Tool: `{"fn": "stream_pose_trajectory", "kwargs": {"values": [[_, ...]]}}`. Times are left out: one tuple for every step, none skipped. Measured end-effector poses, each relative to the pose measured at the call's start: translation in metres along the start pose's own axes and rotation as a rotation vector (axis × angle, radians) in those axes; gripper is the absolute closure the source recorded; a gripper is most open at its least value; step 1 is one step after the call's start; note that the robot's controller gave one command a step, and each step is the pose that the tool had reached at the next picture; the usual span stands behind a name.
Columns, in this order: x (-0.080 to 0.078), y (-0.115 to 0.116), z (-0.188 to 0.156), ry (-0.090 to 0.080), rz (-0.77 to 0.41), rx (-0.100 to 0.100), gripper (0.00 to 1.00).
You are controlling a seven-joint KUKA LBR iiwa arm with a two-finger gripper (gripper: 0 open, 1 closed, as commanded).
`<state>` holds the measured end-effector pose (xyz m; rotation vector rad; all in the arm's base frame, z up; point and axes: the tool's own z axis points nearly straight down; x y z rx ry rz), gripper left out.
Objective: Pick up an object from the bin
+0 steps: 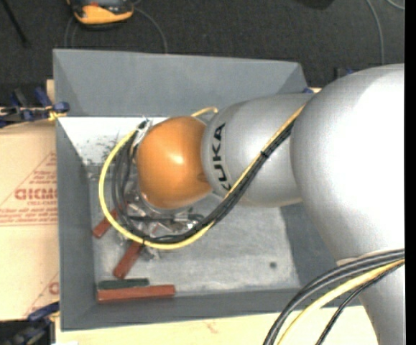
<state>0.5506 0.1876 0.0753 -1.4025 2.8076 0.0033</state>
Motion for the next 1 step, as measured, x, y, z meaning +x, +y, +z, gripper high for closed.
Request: {"fn": "stream_pose_trajectory", "kwargs": {"values": [[-0.0017,0.009,-0.1332,-0.001,-0.008,0.001,1.0]]}}
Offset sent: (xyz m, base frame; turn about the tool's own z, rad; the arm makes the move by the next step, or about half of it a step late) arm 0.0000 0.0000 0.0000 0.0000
